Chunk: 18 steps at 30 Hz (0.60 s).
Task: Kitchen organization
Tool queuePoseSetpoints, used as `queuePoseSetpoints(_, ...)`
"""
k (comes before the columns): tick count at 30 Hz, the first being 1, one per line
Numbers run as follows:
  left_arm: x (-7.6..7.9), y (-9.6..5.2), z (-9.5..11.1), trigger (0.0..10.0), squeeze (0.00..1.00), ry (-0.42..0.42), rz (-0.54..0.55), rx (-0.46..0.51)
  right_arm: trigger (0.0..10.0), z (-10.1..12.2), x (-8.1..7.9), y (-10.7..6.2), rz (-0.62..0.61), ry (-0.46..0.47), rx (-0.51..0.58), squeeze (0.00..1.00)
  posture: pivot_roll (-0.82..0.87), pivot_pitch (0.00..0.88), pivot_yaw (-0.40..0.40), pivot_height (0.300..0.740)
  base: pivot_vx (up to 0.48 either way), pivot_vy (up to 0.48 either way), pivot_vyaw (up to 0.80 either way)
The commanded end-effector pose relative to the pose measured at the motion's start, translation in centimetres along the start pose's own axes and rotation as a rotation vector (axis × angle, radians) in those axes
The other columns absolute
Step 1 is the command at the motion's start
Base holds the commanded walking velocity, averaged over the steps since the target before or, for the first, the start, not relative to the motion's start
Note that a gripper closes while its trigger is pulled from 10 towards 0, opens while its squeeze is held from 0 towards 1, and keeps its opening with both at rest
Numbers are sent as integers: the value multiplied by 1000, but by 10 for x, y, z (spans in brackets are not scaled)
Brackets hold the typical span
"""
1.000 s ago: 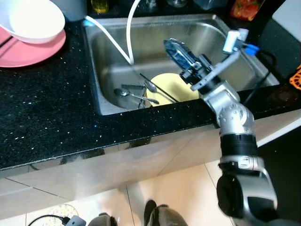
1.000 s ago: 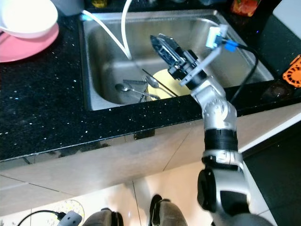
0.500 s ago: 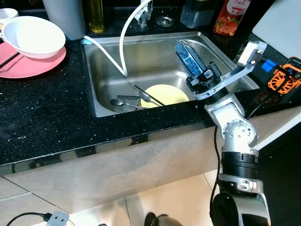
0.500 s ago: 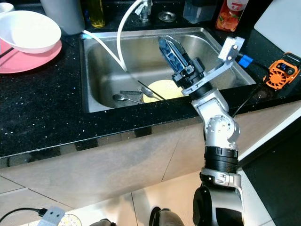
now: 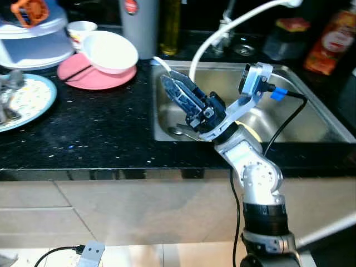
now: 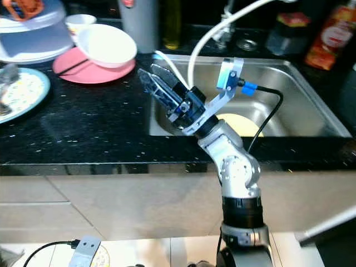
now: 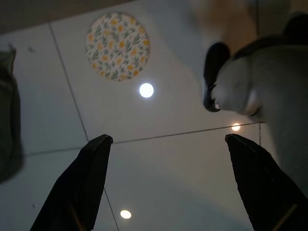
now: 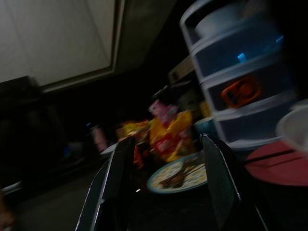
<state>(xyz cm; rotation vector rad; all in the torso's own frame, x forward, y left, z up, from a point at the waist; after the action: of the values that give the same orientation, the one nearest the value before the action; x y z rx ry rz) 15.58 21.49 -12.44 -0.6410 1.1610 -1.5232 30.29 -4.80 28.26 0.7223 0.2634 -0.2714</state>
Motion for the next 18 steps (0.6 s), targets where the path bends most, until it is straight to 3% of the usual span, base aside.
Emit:
queuePoseSetpoints(1,4,-1,-9,10000,0,11,-14,-24,10000,-4,-5,1,11,-12,-26,0,76,69,-50,740,0,0,794)
queuePoseSetpoints(11,6,-2,-19,10000,0,32,-21,-46,10000,-18,-6,13,-20,-82,-102,0,86,77,-59,740,0,0,794)
queuePoseSetpoints(18,11,-1,-15,10000,0,33,-32,-30,10000,-6,4,31,-71,-152,-81,0,96,75,-71,740,0,0,794)
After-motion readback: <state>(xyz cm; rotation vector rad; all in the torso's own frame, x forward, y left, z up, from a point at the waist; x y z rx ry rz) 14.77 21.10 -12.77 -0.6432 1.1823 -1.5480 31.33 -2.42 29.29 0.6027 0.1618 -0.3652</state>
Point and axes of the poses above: a point about 5 cm out from each wrist's last joint towards the gripper, its own y axis pointing out of the wrist towards the gripper, its own z axis along the axis of the wrist's last joint, x = y × z, the point moved 3 cm from there along y, pointing out of the wrist towards the gripper, and after that the axes turned 8 degrees about y, right-handed, at the moved point
